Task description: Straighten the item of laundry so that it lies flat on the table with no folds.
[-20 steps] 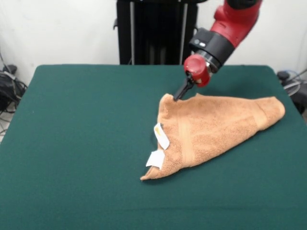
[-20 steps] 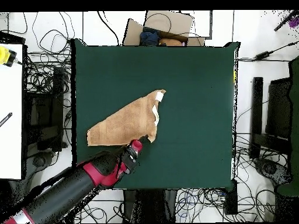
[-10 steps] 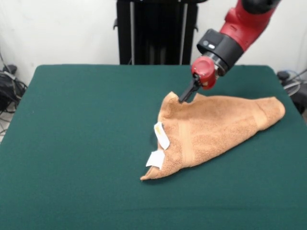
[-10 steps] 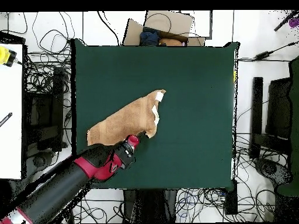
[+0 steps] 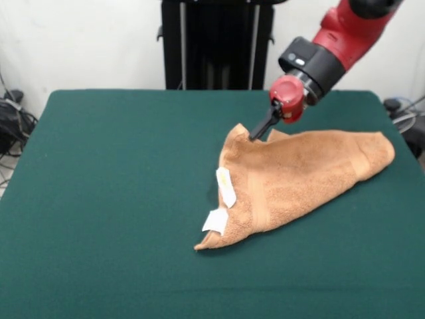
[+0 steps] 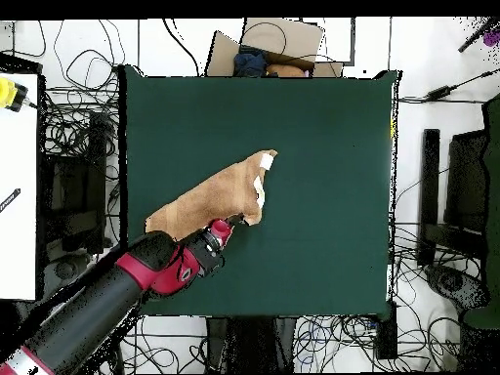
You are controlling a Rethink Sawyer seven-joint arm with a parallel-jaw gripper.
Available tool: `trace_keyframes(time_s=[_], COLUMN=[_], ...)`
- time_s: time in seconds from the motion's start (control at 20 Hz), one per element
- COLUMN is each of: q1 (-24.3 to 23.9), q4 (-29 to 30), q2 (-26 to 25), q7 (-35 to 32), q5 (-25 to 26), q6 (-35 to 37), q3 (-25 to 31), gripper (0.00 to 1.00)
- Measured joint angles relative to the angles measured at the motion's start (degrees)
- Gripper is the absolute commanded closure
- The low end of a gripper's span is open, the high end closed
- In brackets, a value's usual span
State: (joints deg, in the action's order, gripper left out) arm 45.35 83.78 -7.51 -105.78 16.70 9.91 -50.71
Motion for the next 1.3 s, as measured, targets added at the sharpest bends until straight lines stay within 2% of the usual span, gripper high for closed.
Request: trace_keyframes(time_s=[0.65,1.3], q1=[-1.85,-2.07], q4=[-3.68,-5.39], q2=[4.42,4.75], q7=[0.00,0.00], q5=[3.34,3.82], q6=[8.61,13.10], q3=[1.31,2.52], gripper=[1.00,1.00])
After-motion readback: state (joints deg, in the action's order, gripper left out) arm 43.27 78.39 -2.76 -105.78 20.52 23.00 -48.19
